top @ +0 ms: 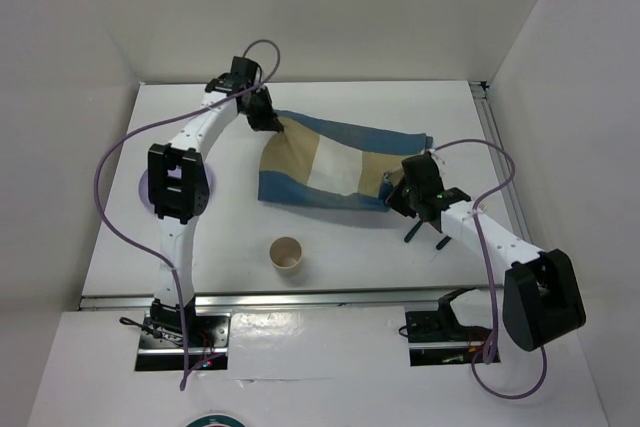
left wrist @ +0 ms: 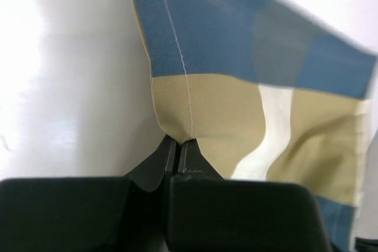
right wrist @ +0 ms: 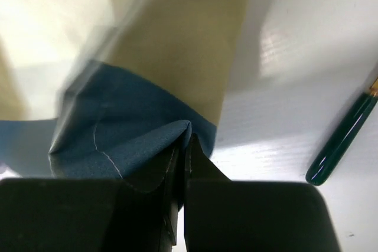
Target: Set the dinner table for one person
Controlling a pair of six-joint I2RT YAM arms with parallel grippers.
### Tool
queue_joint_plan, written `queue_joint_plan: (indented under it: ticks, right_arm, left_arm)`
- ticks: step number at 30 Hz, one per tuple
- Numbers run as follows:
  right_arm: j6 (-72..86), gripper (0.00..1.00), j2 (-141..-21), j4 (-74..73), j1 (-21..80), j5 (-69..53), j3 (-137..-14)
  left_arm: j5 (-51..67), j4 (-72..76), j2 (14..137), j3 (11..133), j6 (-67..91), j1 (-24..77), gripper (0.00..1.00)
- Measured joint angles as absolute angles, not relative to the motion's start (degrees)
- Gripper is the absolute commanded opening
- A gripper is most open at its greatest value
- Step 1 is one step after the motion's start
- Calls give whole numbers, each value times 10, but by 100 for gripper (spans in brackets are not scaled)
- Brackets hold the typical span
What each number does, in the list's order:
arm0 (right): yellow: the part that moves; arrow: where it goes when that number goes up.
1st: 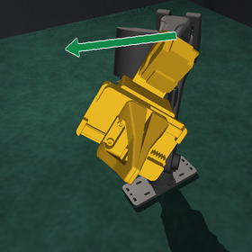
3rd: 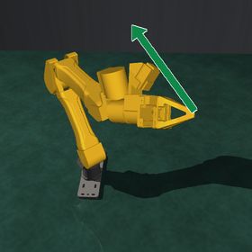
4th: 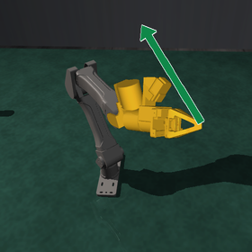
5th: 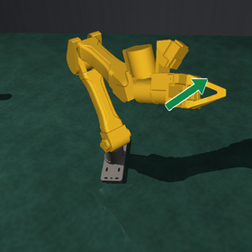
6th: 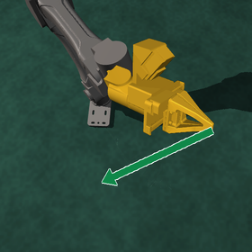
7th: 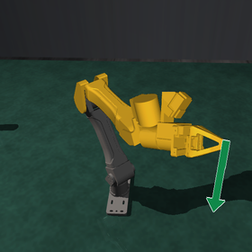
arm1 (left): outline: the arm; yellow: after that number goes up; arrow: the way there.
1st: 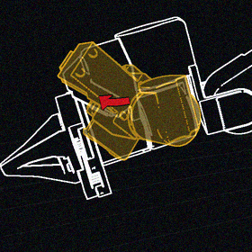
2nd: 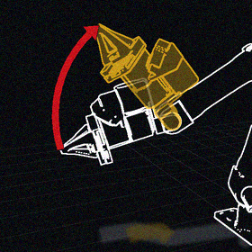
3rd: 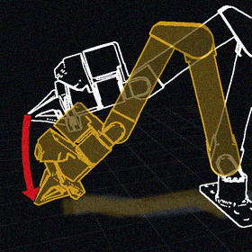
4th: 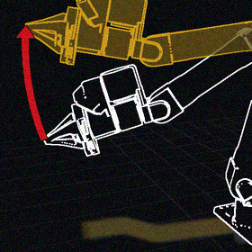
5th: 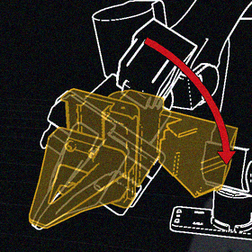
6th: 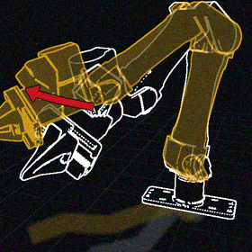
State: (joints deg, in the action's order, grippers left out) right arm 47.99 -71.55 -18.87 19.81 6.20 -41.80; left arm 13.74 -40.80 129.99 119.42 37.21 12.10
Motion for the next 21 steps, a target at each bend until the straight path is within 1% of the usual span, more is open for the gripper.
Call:
queue_joint_plan:
  ticks: [4,7,8,10,11,12,13,14,16,19,20,21]
  right_arm:
    - [510,0,-693,-152,204,55,-365]
    - [538,21,-706,-127,212,51,-336]
    - [547,37,-715,-120,215,48,-328]
    - [560,51,-729,-119,218,43,-322]
    - [563,56,-736,-119,220,42,-322]
    - [565,67,-737,-120,222,42,-322]
    - [565,72,-736,-124,223,44,-323]
    - [562,76,-735,-128,224,46,-326]
    - [557,80,-720,-145,228,56,-335]
    - [541,80,-676,-177,230,77,-356]
    - [535,75,-658,-188,230,87,-366]
    - [528,71,-641,-195,230,96,-375]
  left_arm:
    - [122,-418,1300,1238,371,98,0]
    - [109,-436,1303,1239,371,85,0]
    - [105,-443,1306,1239,371,81,8]
    - [98,-457,1320,1249,363,76,46]
    - [94,-462,1329,1256,360,73,56]
    - [91,-466,1337,1260,358,71,65]
    - [87,-468,1343,1262,359,68,76]
    - [81,-472,1348,1262,358,65,79]
    - [69,-481,1352,1262,359,63,81]
    - [51,-484,1348,1262,347,57,81]
    - [43,-485,1346,1262,345,55,81]
    - [36,-486,1343,1262,343,54,78]
